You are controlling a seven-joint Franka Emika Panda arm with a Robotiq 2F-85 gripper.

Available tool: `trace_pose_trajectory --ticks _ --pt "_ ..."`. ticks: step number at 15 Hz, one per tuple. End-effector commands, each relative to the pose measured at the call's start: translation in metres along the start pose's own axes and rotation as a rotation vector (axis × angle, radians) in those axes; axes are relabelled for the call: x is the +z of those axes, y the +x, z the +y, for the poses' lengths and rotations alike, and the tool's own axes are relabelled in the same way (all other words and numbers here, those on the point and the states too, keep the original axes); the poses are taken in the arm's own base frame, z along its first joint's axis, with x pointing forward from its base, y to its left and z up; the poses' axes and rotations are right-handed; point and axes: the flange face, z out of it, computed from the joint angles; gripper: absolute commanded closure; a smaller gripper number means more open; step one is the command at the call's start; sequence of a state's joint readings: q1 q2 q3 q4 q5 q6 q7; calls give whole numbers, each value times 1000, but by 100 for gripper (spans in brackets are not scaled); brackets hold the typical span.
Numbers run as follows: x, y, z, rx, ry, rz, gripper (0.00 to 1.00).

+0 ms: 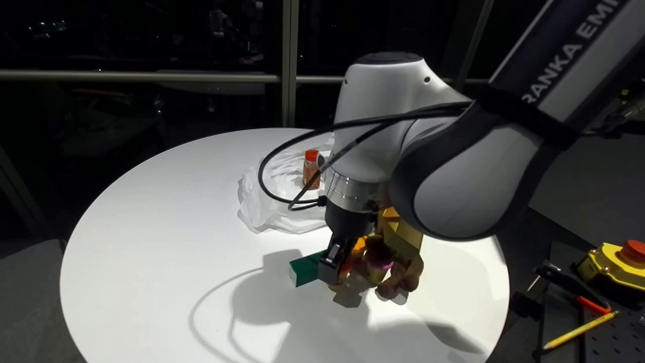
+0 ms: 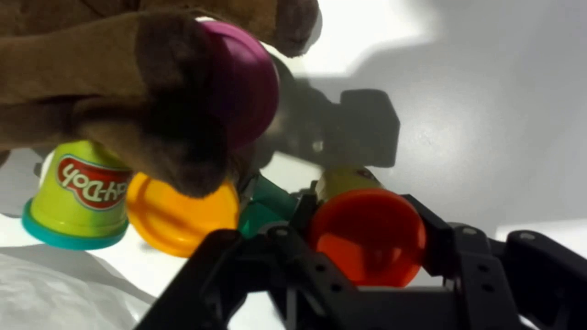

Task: Put the containers, reindeer toy and green block inside the white plastic bag

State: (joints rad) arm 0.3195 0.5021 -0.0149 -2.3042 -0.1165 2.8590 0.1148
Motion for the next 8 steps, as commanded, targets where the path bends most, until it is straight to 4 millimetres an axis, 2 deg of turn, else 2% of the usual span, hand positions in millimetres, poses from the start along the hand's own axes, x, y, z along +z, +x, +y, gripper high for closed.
trace_pose_trajectory --ticks 1,5,8 --pt "-51 17 19 85 24 -65 76" --pt "-87 63 48 150 13 -99 76" --pt "-90 100 70 196 19 -82 76"
